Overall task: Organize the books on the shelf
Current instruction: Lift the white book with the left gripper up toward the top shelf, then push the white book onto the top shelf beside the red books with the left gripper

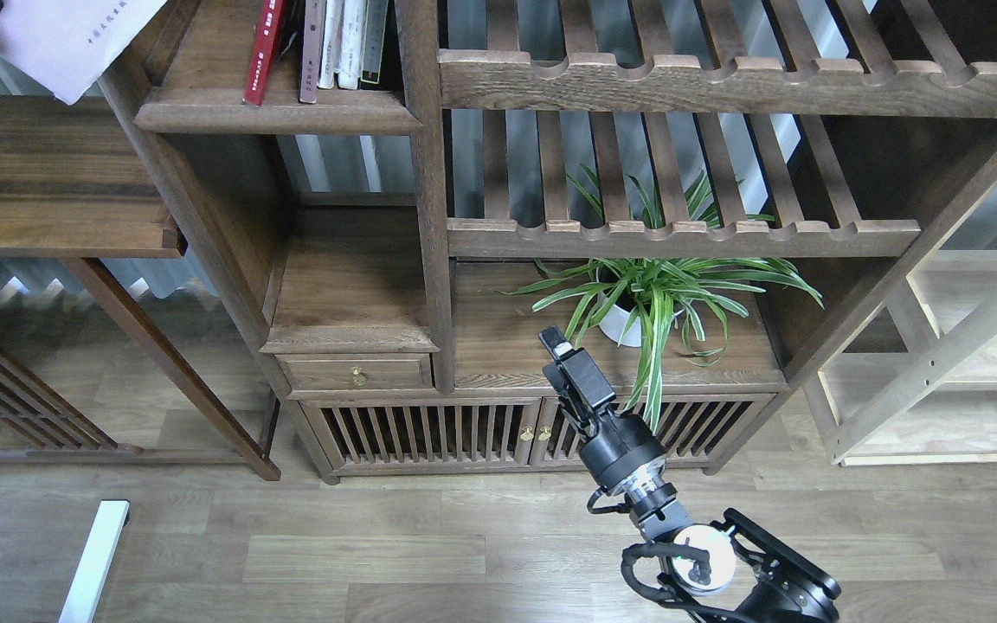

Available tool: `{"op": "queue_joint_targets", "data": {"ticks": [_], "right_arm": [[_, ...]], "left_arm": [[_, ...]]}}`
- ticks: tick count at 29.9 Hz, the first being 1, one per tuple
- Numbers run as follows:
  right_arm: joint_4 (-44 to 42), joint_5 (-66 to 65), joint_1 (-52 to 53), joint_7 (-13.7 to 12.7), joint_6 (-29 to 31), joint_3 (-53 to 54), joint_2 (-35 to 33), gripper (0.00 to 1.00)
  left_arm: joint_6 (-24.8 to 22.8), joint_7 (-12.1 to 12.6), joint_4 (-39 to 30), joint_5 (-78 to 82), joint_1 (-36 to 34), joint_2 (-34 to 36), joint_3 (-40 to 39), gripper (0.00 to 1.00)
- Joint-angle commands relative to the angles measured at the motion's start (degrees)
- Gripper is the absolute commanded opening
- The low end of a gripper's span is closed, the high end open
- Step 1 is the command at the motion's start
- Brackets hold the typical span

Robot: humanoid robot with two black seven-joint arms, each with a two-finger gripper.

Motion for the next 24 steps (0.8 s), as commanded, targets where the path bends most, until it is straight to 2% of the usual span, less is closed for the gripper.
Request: {"op": "queue_joint_targets", "data": {"ticks": [1, 6, 15, 24], "right_arm": [[0.00, 0.17, -0.24, 0.18, 0.00, 0.27, 0.00, 1.00], [0.00, 0.17, -0.41, 0.18, 0.00, 0.36, 0.00, 1.00], [0.17, 1.40, -0.76, 0.18, 0.00, 1.59, 0.00, 1.00], [0.26, 1.49, -1.91, 0.27, 0.00, 2.38, 0.00, 1.00]], "left_arm": [[0.00, -0.01, 2.64, -0.06, -4.48, -0.02, 3.66, 0.02], [0.00, -0.01, 8.79, -0.06, -12.04, -0.63, 8.31, 0.02], [0.00, -0.01, 15.47, -0.06, -16.18, -2.65, 12.89, 0.02], [0.00, -0.01, 23.47, 0.11, -23.82, -5.46, 20.09, 0.02]]}}
